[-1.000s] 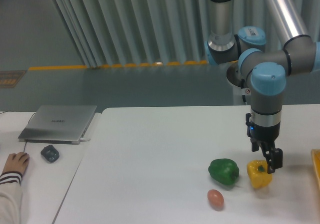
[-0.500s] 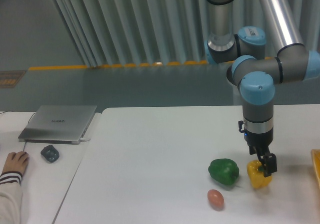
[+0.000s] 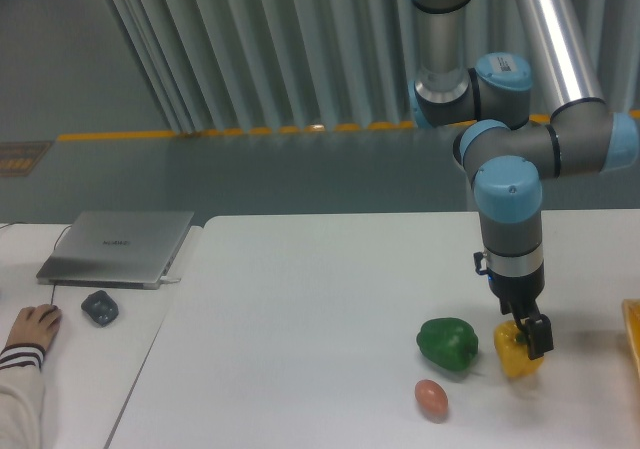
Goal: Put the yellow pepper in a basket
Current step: 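Close the gripper on the yellow bell pepper, then lift the yellow pepper and carry it toward the yellow basket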
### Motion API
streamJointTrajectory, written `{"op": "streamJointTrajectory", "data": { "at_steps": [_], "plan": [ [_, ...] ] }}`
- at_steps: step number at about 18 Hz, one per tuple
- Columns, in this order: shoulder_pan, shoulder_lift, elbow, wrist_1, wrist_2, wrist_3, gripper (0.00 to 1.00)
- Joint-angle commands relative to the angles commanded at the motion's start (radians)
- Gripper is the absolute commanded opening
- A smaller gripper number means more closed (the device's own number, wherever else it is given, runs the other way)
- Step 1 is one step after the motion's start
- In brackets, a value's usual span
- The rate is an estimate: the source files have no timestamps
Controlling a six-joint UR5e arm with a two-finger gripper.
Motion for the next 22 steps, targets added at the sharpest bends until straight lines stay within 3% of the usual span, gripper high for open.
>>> {"op": "streamJointTrajectory", "data": {
  "at_steps": [5, 9, 11, 15, 18, 22],
  "plan": [
    [0.000, -0.006, 0.000, 0.000, 0.005, -0.011, 1.00],
    [-0.002, -0.006, -0.002, -0.003, 0.008, -0.012, 0.70],
    [-0.009, -0.003, -0.005, -0.005, 0.038, -0.011, 0.62],
    [-0.002, 0.018, 0.009, -0.024, 0.052, 0.000, 0.59],
    [0.020, 0.044, 0.025, -0.083, 0.054, 0.005, 0.52],
    [0.057, 0.074, 0.055, -0.124, 0.043, 0.006, 0.51]
  ]
}}
